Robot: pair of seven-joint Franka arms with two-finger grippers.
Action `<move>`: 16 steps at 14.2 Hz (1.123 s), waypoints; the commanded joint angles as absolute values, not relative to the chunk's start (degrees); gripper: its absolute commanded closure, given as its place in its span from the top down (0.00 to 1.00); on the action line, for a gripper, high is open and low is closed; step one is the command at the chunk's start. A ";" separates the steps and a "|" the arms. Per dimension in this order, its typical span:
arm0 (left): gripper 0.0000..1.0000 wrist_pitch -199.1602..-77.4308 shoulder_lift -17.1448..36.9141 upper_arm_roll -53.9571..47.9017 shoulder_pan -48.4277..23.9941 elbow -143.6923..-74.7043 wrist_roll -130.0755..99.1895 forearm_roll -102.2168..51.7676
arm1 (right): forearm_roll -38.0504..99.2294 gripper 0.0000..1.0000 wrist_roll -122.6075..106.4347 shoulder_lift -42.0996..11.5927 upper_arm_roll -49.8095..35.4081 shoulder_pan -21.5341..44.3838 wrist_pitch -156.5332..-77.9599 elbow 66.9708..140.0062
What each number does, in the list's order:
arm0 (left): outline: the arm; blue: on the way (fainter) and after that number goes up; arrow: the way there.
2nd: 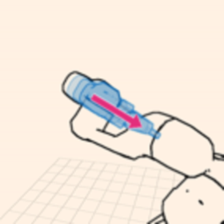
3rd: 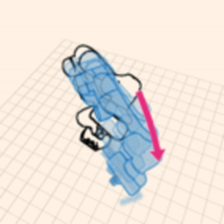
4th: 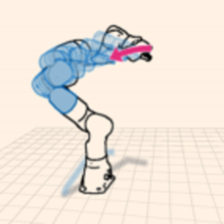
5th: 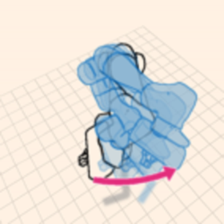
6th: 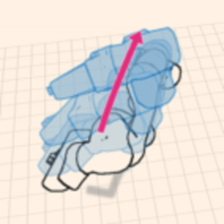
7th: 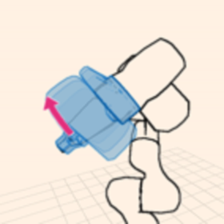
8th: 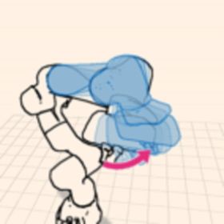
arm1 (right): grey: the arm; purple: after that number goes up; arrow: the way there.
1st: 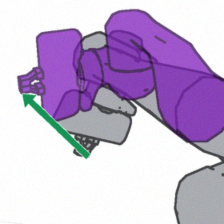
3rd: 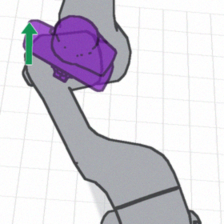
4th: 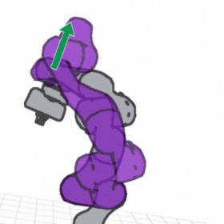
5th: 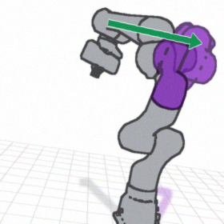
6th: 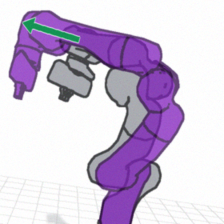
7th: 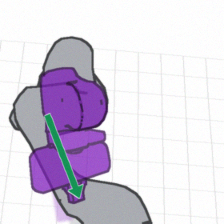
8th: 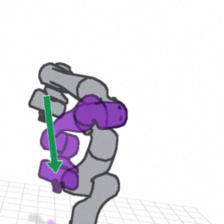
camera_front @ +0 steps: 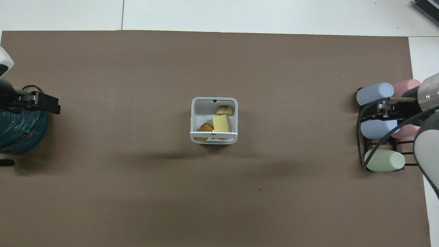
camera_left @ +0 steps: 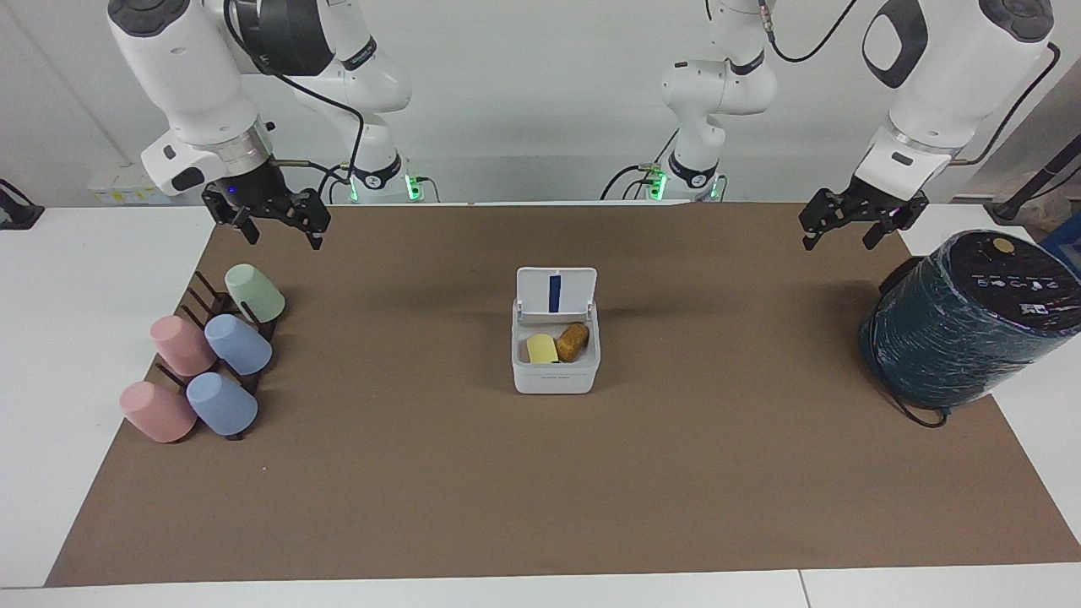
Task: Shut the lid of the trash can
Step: 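Move the left gripper toward the small white trash bin, then push the white lid shut over the bin with the left gripper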
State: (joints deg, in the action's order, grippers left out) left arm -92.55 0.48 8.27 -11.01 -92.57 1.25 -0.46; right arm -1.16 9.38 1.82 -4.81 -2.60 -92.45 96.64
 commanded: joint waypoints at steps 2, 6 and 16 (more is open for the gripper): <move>1.00 -93.60 -1.32 8.17 -12.48 -94.57 0.79 0.53 | -0.97 1.00 8.00 2.02 -4.92 -2.99 -92.72 96.86; 1.00 -94.83 -2.28 8.09 -19.58 -96.75 -7.95 0.44 | -0.97 1.00 8.00 2.02 -4.92 -2.99 -92.72 96.86; 0.34 -112.72 -7.74 7.91 -43.40 -114.07 -35.04 -5.98 | -0.97 1.00 8.00 2.02 -4.92 -2.99 -92.72 96.86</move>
State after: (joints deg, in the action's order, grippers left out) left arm -106.22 -5.48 6.98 -39.97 -108.58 -30.77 -5.35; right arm -1.16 9.38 1.82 -4.81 -2.60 -92.45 96.64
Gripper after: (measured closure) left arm 0.419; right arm 0.000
